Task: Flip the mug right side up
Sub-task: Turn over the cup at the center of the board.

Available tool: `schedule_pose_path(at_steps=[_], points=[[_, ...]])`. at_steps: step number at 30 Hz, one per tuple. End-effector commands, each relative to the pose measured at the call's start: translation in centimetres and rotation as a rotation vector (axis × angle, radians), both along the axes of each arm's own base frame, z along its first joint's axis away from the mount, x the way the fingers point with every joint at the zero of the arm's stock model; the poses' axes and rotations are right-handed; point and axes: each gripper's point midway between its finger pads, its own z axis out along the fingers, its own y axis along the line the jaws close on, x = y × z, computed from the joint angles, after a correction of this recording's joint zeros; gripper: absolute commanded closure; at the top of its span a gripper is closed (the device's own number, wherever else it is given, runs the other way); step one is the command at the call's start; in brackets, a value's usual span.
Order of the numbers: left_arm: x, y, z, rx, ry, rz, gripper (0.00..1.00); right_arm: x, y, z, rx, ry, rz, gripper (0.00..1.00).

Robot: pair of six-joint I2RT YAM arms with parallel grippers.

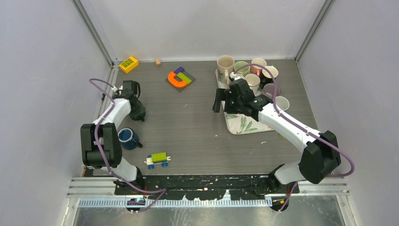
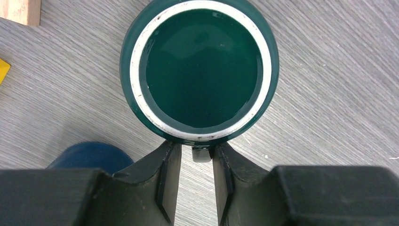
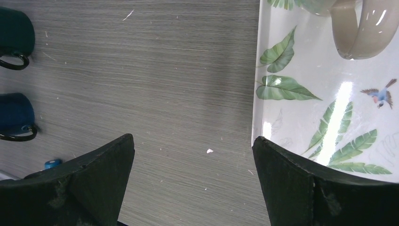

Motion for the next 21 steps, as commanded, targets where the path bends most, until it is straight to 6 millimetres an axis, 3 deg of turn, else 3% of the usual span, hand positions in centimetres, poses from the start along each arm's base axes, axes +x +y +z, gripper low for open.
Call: schedule_pose_path(at_steps=[1,13,16,19,21], points=[[1.2,0.6,0.4,0.017,-0.061,0.052,0.69,0.4,0.6,0.7,0.027,-0.032,0.018,0.0],[1.5,0.6,-0.8,0.011,-0.061,0.079,0.72,0.2,0.7,0.4,0.03,-0.018,0.026,0.0],[1.6,0.7,-0.6,0.012,-0.064,0.081,0.8,0.2,0.8,0.3,0.032,-0.015,0.028,0.0],[1.8,0.5,-0.3,0.005,-0.066,0.078,0.98,0.2,0.9,0.3,0.036,-0.014,0.028,0.0],[2.0,0.1,0.2,-0.017,-0.081,0.067,1.0,0.3,0.9,0.4,0.038,-0.016,0.027,0.0]])
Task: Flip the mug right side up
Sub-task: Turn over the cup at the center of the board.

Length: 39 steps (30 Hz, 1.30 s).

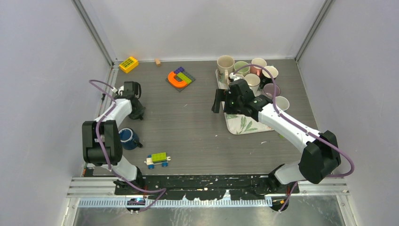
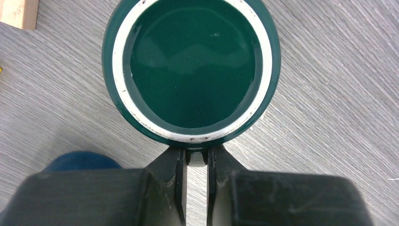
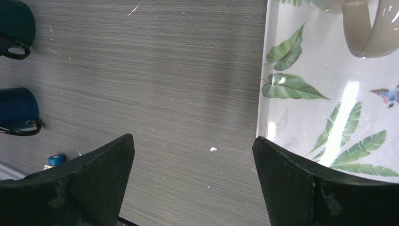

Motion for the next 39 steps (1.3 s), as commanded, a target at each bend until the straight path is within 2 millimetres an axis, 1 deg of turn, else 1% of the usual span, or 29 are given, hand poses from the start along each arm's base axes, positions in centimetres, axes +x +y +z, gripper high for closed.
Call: schedule_pose_path(at_steps=[1,5,9,11,13,15,18,19,21,23,27,32,35,39], points=[[1.3,-0.6,1.5,-0.036,-0.068,0.002,1.0,0.6,0.6,0.5,0.022,-0.025,0.007,0.0],[2.1,-2.3,3.8,-0.101,-0.159,-0.05,1.0,0.7,0.6,0.7,0.028,-0.029,-0.001,0.0],[2.9,-4.4,7.1,-0.205,-0.275,-0.105,1.0,0.9,0.8,1.2,0.054,-0.037,-0.013,0.0],[3.2,-5.7,8.7,-0.27,-0.335,-0.135,1.0,1.1,1.0,1.6,0.073,-0.045,-0.021,0.0],[3.5,-7.3,10.3,-0.353,-0.401,-0.164,1.0,1.0,1.7,2.1,0.118,-0.036,-0.003,0.0],[3.7,-9.0,12.1,-0.443,-0.471,-0.192,1.0,1.2,2.2,2.8,0.162,-0.039,0.005,0.0],[4.1,-10.9,14.7,-0.567,-0.572,-0.227,1.0,1.6,3.1,4.2,0.238,-0.043,0.017,0.0],[4.0,-12.6,15.7,-0.62,-0.602,-0.266,1.0,1.6,3.5,4.7,0.268,-0.048,0.025,0.0],[4.0,-14.4,17.5,-0.701,-0.66,-0.308,1.0,1.8,4.3,5.7,0.328,-0.055,0.043,0.0],[4.1,-16.2,20.1,-0.776,-0.747,-0.371,1.0,1.8,5.3,6.8,0.399,-0.055,0.073,0.0],[3.5,-19.5,23.3,-0.899,-0.83,-0.477,1.0,1.5,7.4,9.0,0.562,-0.051,0.156,0.0],[2.2,-23.5,25.9,-1.057,-0.893,-0.617,1.0,1.2,9.5,12.5,0.732,-0.083,0.265,0.01],[1.6,-25.0,26.9,-1.124,-0.919,-0.68,1.0,1.2,10.1,14.0,0.798,-0.086,0.294,0.04],[0.9,-26.5,27.9,-1.195,-0.945,-0.737,1.0,1.4,10.8,15.1,0.852,-0.081,0.314,0.1]])
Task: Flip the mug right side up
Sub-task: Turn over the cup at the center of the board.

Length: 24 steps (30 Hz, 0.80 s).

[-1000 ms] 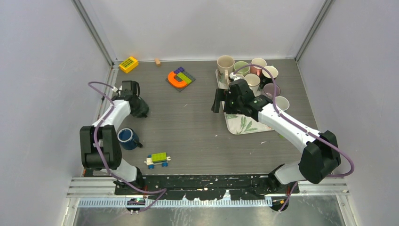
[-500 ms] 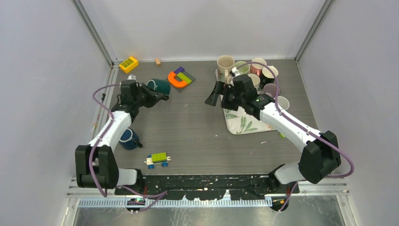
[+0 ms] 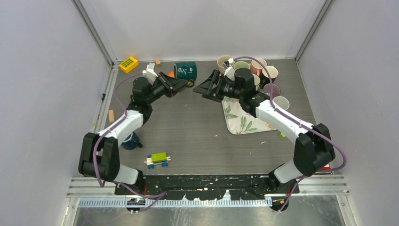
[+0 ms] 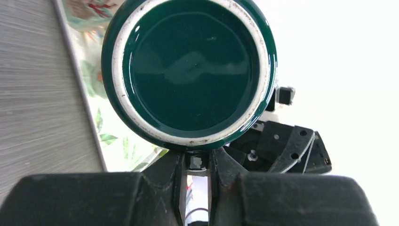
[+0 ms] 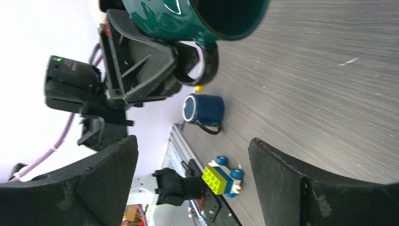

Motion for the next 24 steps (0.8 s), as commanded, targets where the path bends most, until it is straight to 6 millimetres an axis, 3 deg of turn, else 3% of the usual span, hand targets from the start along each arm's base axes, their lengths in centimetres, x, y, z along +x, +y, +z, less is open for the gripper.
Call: schedule_pose_path(at_steps=[1,9,24], points=[[-1.9,-1.8,6.6,-0.146,-0.25,-0.113,1.0,-0.2,1.3,4.7,0.152,-0.067,0.073,0.11],[-3.1,-2.9,7.8,-0.226,-0.282,-0.186,1.0,0.6,1.4,5.6,0.212,-0.052,0.09,0.23],[-3.9,-4.2,8.1,-0.295,-0.298,-0.266,1.0,1.2,2.0,7.4,0.332,-0.04,0.14,0.51]])
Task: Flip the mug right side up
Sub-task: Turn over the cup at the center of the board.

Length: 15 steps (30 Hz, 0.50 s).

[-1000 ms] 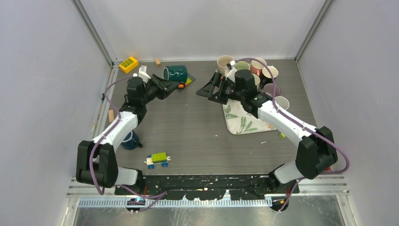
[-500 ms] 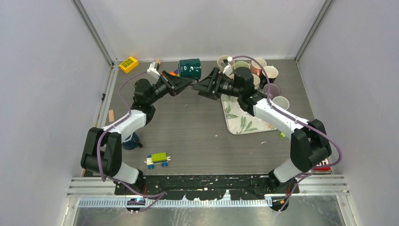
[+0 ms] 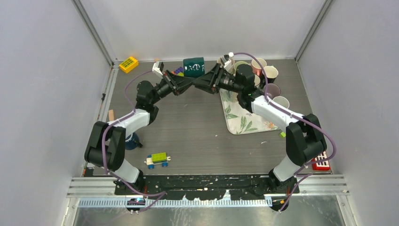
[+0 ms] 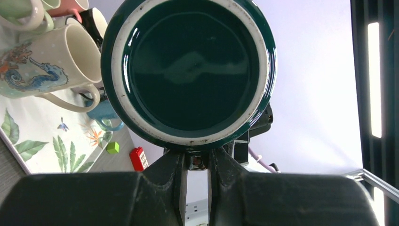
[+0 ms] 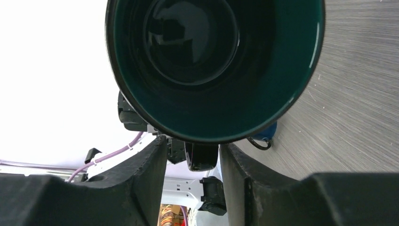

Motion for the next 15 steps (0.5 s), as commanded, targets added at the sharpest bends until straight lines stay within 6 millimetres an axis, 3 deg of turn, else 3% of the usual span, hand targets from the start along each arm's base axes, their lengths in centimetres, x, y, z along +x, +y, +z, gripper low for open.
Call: schedule_pose_path(at_steps=[1,10,15], points=[[-1.76,-0.1,4.27,-0.074,-0.187,-0.036,1.0,-0.54,0.3,3.6,0.079,-0.08,0.043,0.53],[-2.11,-0.61,4.08,-0.088,-0.189,-0.064,1.0,-0.58,0.34,3.52,0.082,-0.078,0.047,0.68],[-2.34,-0.79,3.83,-0.085,-0.188,-0.072,1.0,-0.45,0.37,3.37,0.08,-0.075,0.045,0.83]])
